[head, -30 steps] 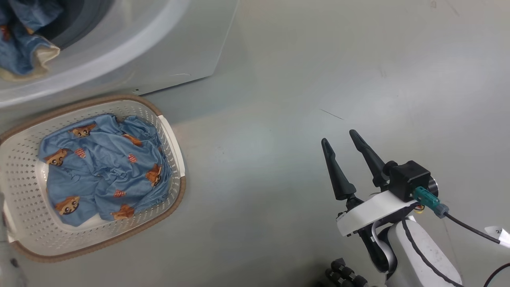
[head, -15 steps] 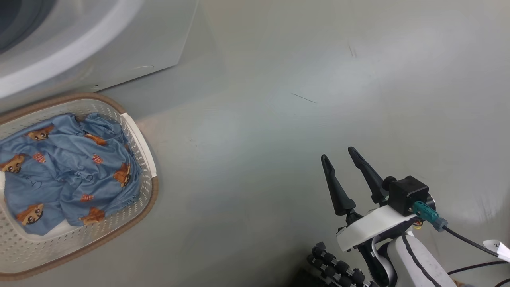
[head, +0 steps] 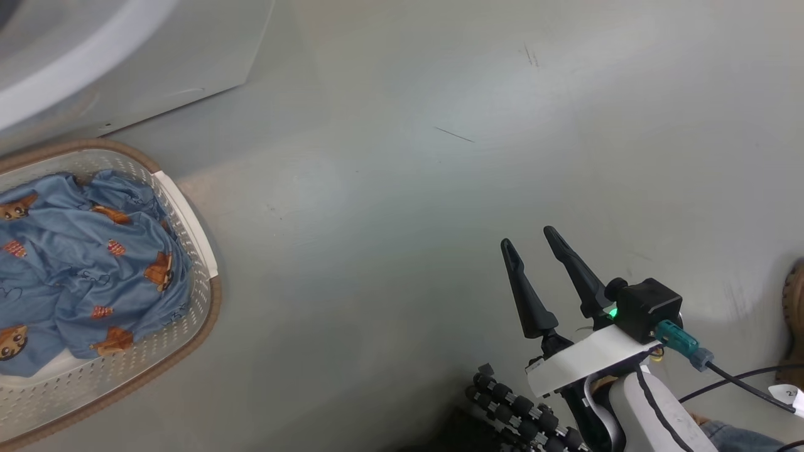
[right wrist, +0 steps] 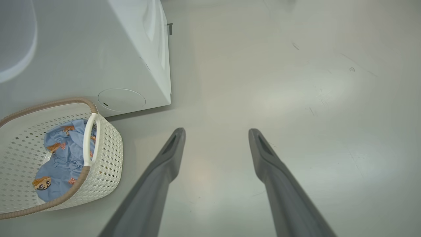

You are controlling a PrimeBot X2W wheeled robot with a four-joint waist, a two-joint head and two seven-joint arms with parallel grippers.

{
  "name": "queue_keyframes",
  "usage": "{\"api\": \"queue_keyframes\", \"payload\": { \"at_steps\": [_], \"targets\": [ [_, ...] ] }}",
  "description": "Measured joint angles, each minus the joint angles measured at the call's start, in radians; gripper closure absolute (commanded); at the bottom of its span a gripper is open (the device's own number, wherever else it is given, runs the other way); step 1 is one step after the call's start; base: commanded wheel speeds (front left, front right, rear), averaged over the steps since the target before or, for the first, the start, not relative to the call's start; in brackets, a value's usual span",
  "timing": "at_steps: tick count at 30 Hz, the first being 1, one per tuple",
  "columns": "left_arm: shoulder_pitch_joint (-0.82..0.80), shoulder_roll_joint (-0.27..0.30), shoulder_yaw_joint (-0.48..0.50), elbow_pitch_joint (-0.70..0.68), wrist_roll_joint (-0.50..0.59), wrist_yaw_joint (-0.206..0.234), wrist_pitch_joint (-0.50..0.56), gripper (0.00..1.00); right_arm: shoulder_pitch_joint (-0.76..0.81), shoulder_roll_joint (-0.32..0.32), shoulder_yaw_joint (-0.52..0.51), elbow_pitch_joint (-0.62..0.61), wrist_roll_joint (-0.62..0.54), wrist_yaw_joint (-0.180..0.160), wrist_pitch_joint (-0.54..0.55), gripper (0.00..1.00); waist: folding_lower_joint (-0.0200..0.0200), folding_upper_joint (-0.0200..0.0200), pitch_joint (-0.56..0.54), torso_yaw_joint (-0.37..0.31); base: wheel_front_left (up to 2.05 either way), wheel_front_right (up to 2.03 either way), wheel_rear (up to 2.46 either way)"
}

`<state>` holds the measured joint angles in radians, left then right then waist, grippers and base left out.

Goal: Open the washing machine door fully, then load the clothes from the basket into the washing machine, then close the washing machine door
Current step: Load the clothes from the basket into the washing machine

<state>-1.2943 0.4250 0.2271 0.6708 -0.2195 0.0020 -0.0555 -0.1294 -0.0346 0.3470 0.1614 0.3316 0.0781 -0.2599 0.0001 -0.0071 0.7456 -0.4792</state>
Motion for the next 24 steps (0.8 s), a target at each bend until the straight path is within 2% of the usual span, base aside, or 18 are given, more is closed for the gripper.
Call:
{"api": "queue_keyframes", "payload": {
  "at_steps": [5,15,17,20,21,24],
  "targets": [
    [-0.095,-0.011,0.036,-0.001,-0.02,0.034,-0.053,1.0,0.001,0.0,-0.005,-0.027,0.003,0.0,0.0,0.0,0.0,0.0,0.022,-0.007,0.0,0.0,0.0],
    [-0.115,-0.043,-0.02,0.087,-0.006,0.015,-0.086,1.0,0.006,0.001,0.005,-0.026,0.013,-0.001,0.0,0.0,0.0,0.0,0.043,-0.011,0.0,0.0,0.0],
    [-0.115,-0.041,-0.034,0.105,0.003,0.015,-0.082,0.66,0.006,0.001,0.007,-0.025,0.015,-0.001,0.0,0.0,0.0,0.0,0.042,-0.011,0.0,0.0,0.0],
    [-0.105,-0.041,-0.06,0.137,0.026,0.008,-0.088,0.66,0.006,0.002,0.003,-0.022,0.02,-0.003,0.0,0.0,0.0,0.0,0.036,-0.009,0.0,0.0,0.0],
    [-0.098,-0.043,-0.062,0.152,0.028,0.008,-0.086,0.0,0.006,0.002,0.0,-0.019,0.02,-0.008,0.0,0.0,0.0,0.0,0.033,-0.007,0.0,0.0,0.0],
    [-0.081,-0.044,-0.069,0.193,0.044,0.012,-0.077,0.0,0.006,0.001,-0.008,-0.01,0.02,-0.009,0.0,0.0,0.0,0.0,0.02,0.001,0.0,0.0,0.0]
  ]
}}
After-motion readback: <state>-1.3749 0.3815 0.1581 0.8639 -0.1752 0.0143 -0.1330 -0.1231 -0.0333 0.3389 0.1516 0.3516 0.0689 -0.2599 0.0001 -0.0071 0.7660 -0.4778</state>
